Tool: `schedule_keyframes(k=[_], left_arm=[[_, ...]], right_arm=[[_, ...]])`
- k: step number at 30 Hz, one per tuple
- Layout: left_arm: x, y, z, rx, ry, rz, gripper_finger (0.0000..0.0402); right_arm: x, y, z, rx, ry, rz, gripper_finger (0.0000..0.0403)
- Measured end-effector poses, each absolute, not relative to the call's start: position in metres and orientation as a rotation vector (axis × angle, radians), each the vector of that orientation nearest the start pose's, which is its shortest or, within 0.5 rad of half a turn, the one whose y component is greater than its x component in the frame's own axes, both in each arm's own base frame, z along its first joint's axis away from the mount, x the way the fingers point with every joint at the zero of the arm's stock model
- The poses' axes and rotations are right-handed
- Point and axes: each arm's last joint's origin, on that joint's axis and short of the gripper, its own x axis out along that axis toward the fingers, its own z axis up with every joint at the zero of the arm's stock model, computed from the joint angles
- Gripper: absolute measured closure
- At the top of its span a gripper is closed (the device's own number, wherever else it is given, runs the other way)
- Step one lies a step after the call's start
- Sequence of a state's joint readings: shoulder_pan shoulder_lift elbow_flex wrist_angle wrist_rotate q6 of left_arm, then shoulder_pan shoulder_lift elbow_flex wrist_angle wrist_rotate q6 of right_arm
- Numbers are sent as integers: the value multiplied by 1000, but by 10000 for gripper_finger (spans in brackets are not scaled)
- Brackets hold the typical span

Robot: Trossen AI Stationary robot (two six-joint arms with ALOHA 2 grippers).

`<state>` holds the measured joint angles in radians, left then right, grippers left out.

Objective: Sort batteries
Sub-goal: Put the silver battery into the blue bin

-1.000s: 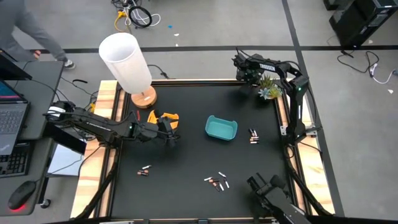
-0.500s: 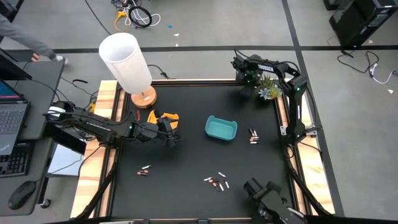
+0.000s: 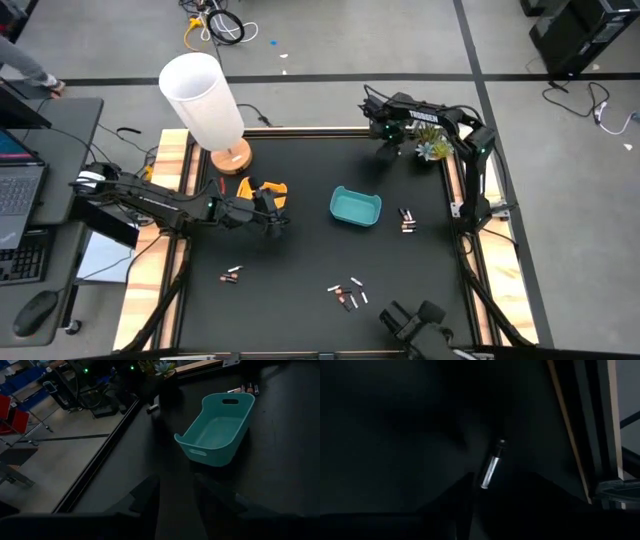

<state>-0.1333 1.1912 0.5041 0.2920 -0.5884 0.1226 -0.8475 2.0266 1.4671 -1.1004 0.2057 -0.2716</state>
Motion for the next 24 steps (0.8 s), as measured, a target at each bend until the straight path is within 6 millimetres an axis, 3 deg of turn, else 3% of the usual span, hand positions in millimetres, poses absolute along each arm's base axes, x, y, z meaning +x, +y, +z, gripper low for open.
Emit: schedule_keyframes(k=[14,24], left_arm=[[233,-16,202,264,431,407,266],[233,-16,201,265,432,407,266]], right_arm=[[254,-272,165,453,1579,-526,243],[274,-239,141,367,1580,-478,243]])
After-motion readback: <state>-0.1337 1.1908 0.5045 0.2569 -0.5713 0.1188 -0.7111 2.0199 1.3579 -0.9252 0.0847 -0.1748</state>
